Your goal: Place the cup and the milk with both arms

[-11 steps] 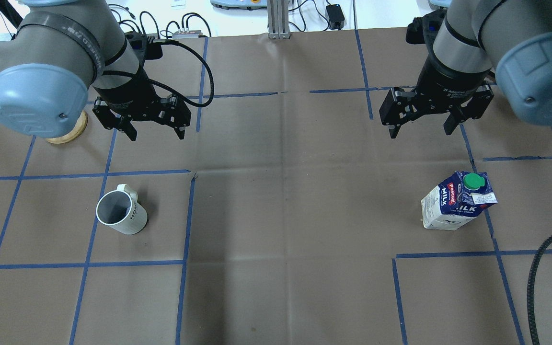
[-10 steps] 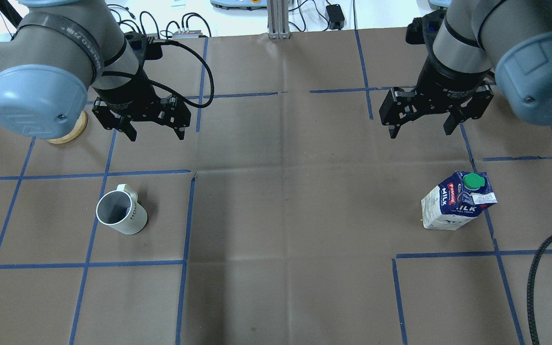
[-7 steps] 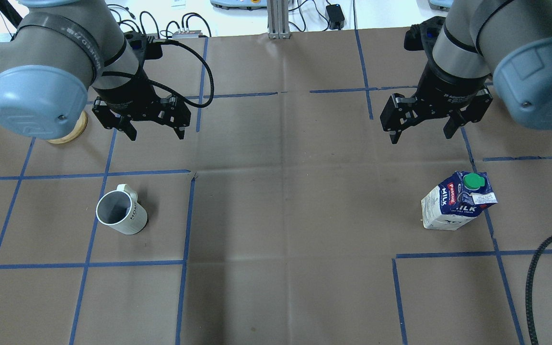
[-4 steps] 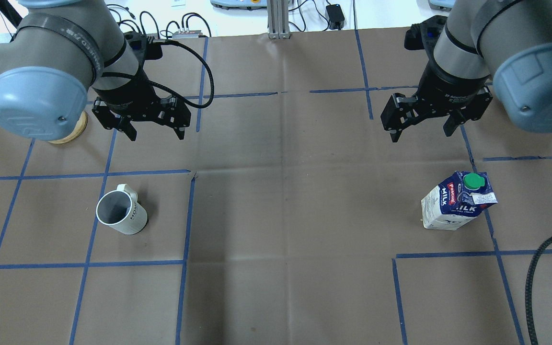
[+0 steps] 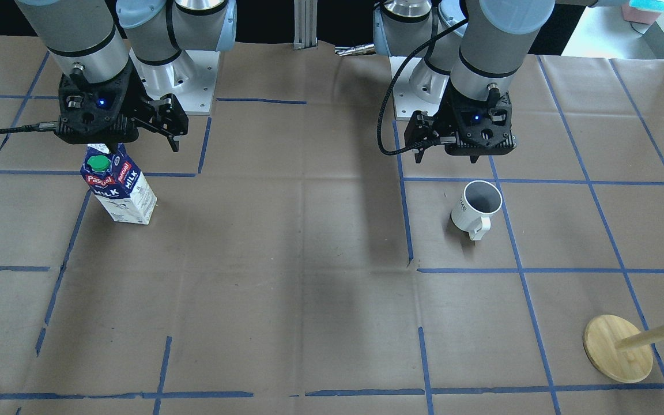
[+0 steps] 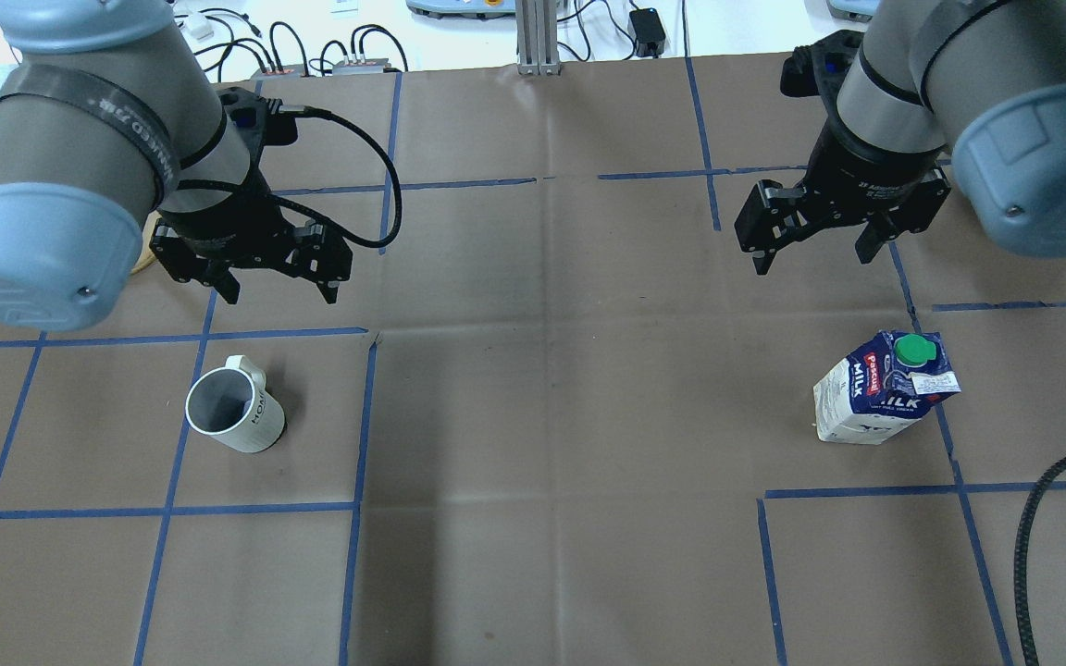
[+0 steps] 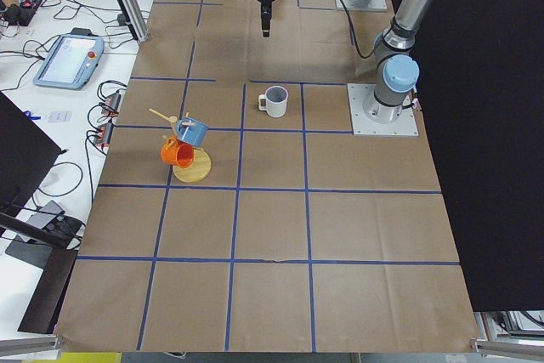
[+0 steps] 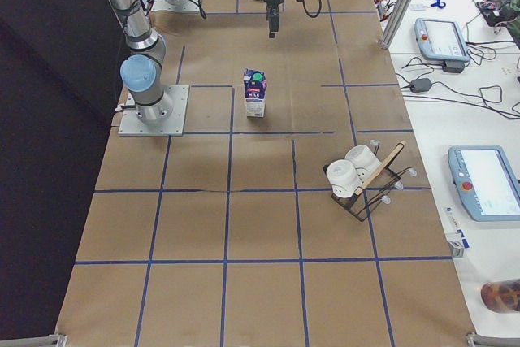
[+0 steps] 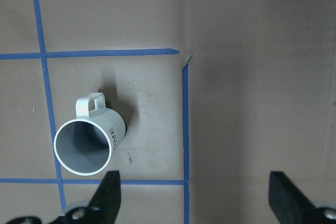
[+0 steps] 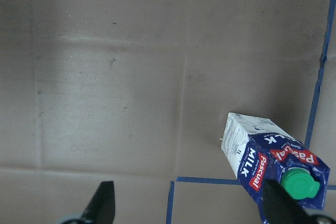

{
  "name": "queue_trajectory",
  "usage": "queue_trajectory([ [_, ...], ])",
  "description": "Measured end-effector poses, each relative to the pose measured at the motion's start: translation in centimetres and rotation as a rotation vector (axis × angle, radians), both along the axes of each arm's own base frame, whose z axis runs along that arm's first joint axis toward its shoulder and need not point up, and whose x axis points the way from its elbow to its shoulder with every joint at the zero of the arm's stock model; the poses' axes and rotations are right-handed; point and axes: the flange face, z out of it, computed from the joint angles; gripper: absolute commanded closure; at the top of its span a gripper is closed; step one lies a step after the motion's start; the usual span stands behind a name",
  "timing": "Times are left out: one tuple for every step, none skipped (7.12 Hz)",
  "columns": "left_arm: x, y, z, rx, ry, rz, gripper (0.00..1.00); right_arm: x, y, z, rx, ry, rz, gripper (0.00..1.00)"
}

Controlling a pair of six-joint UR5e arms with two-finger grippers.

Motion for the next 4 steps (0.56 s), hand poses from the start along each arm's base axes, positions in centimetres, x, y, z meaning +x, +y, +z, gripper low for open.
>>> queue_trajectory([
  [0.2, 0.5, -0.6, 0.012, -0.004, 0.004, 0.0, 0.0, 0.0, 0.0, 0.0, 0.0, -0.001, 0.0],
  [0.8, 0.4, -1.2, 0.02, -0.003, 0.011, 0.0, 0.0, 0.0, 0.1, -0.002, 0.0, -0.001, 0.0],
  [2.1, 0.0, -1.7, 0.013, 0.0, 0.005, 0.0, 0.0, 0.0, 0.1, -0.003, 0.0, -0.001, 0.0],
  [3.9, -0.2, -2.6, 0.003, 0.006, -0.028, 0.0, 0.0, -0.1, 0.1, -0.003, -0.001, -0.001, 0.0],
])
